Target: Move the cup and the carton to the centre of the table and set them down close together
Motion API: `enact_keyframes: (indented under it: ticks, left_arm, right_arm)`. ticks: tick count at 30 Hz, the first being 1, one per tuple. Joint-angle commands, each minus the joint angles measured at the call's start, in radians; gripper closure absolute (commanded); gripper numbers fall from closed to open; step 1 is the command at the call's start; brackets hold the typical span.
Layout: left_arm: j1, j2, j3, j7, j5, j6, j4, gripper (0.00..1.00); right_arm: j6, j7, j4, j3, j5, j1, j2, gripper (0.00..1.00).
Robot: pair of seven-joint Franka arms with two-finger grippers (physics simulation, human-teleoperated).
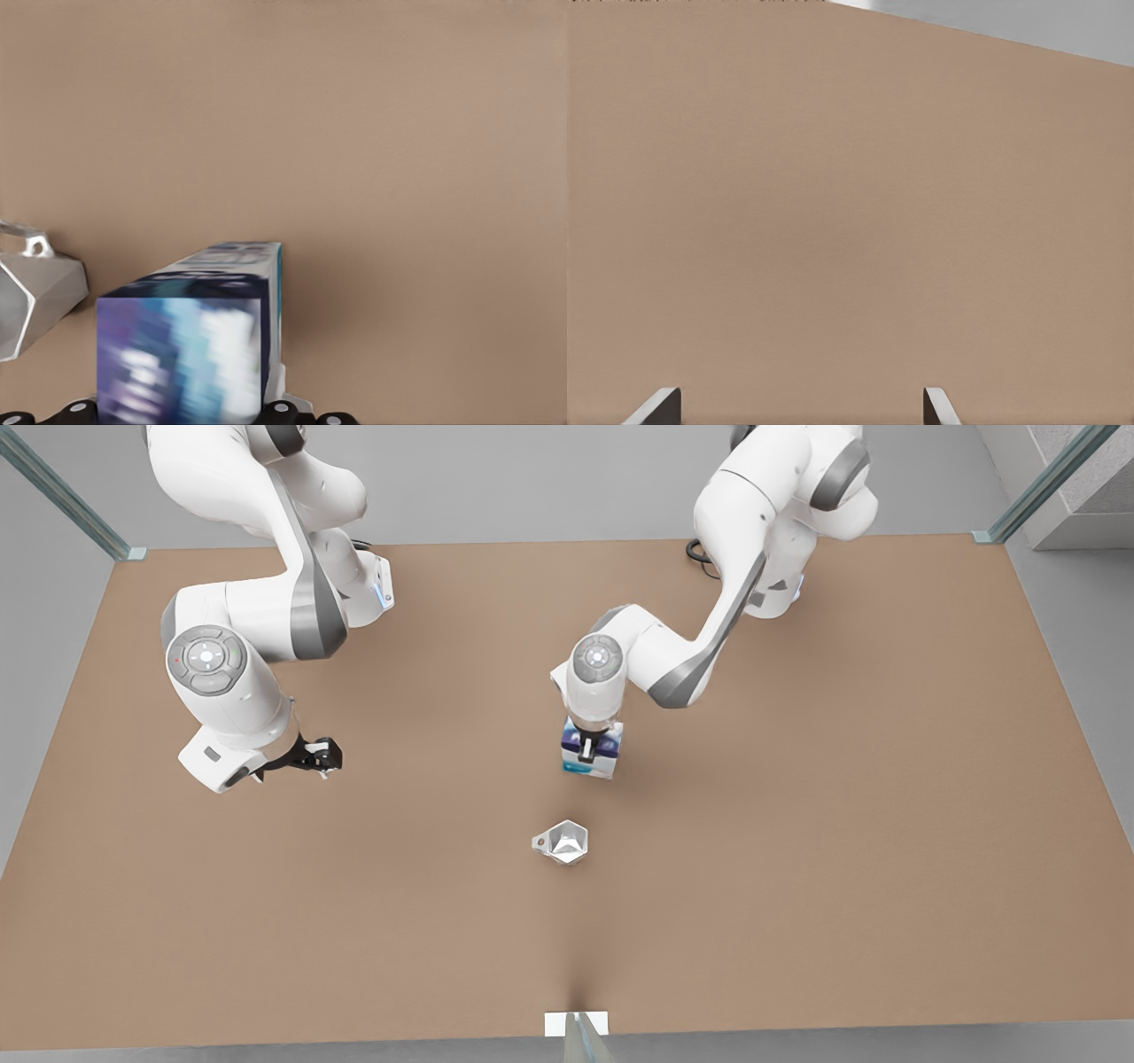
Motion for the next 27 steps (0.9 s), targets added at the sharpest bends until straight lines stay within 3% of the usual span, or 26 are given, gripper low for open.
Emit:
enact_keyframes:
  ticks: [1,10,11,12,22,27]
  left_arm:
    - [-0.006,0.007,0.000,0.000,-0.041,-0.001,0.003,0.37]
    - [-0.015,0.070,0.011,-0.055,-0.042,0.063,0.023,0.35]
    - [-0.018,0.069,0.011,-0.057,-0.042,0.063,0.023,0.23]
    - [-0.020,0.070,0.012,-0.057,-0.042,0.063,0.023,0.00]
    - [-0.013,0.049,0.009,-0.071,-0.057,0.057,0.025,0.00]
    - [0.089,-0.134,0.012,-0.126,-0.120,-0.047,0.023,0.00]
  right_arm:
    - [0.000,0.000,0.000,0.000,0.000,0.000,0.001,0.00]
    - [0.002,0.000,0.000,0.000,0.000,0.003,0.001,0.00]
    - [0.002,0.000,0.000,0.000,0.000,0.003,0.001,0.00]
    - [0.002,0.000,0.000,0.000,0.000,0.003,0.001,0.00]
    - [0.003,0.000,0.000,0.000,0.002,0.003,0.003,0.00]
    - [0.005,0.000,0.000,0.000,0.002,0.003,0.003,0.00]
